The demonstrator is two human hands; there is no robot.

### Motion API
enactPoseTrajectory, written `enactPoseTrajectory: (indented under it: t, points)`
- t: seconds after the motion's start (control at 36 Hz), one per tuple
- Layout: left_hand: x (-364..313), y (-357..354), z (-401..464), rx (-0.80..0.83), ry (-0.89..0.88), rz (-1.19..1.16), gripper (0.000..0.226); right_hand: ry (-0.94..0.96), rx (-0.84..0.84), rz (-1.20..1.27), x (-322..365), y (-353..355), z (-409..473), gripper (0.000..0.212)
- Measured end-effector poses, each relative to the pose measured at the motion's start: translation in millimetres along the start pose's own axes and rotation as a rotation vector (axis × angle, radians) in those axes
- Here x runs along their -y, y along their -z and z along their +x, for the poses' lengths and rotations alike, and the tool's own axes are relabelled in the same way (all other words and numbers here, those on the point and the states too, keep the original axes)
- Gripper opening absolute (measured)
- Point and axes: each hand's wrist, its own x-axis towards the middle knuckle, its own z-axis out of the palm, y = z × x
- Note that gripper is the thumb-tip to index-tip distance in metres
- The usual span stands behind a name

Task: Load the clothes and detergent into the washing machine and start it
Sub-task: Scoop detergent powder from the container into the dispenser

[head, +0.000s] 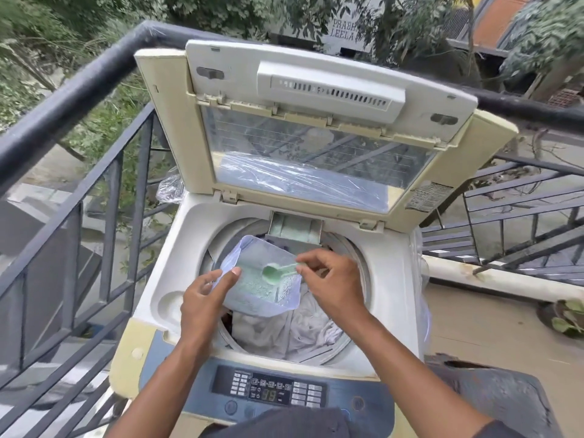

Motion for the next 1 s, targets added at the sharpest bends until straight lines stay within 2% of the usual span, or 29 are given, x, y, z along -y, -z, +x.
enactPoseTrajectory:
  t: [0.17, 0.22, 0.28, 0.36, 0.47, 0.61, 0.69, 0.83, 0.94, 1.0]
  points:
    - [-8.2, -11.7, -28.6, 0.075, -0.033, -0.044, 0.065, 0.060, 0.189, -0.120, 0.1, -9.2, -26.8, 0.013]
    - [-9.9, -12.2, -32.7, 0.076, -0.046, -0.064, 0.068, 0.092, 0.219, -0.146, 0.0, -7.6, -30.0, 0.013]
    - [-10.0, -11.8, -34.6, 0.078, -0.046, -0.080, 0.071, 0.149, 0.182, -0.157, -0.2, -4.8, -32.6, 0.013]
    - [-12.2, -11.5, -36.7, 0.099, -0.052, -0.107, 0.054, 0.190, 0.031, -0.156, -3.7, 0.4, -36.2, 0.015]
    - [-16.5, -15.3, -39.0, 0.148, -0.071, -0.134, 0.038, 0.072, -0.171, -0.060, -8.1, 11.8, -41.7, 0.023]
    - [-14.3, -26.6, -43.2, 0.175, -0.077, -0.171, 0.050, -0.169, -0.048, 0.063, -9.6, 24.9, -50.2, 0.052]
    - [-14.7, -38.3, -50.7, 0.186, -0.095, -0.189, 0.064, -0.285, 0.002, 0.199, -13.5, 31.2, -56.1, 0.060]
    - [-22.4, -66.1, -71.5, 0.253, -0.150, -0.175, 0.067, -0.353, -0.032, 0.329, -12.3, 47.2, -68.9, 0.060]
    - [-26.9, -91.4, -90.6, 0.284, -0.326, -0.002, 0.058, -0.355, -0.168, 0.348, -16.8, 72.6, -76.7, 0.061]
    - [-29.2, -103.6, -98.7, 0.327, -0.391, 0.086, 0.062, -0.361, -0.223, 0.361, -20.9, 88.1, -80.8, 0.067]
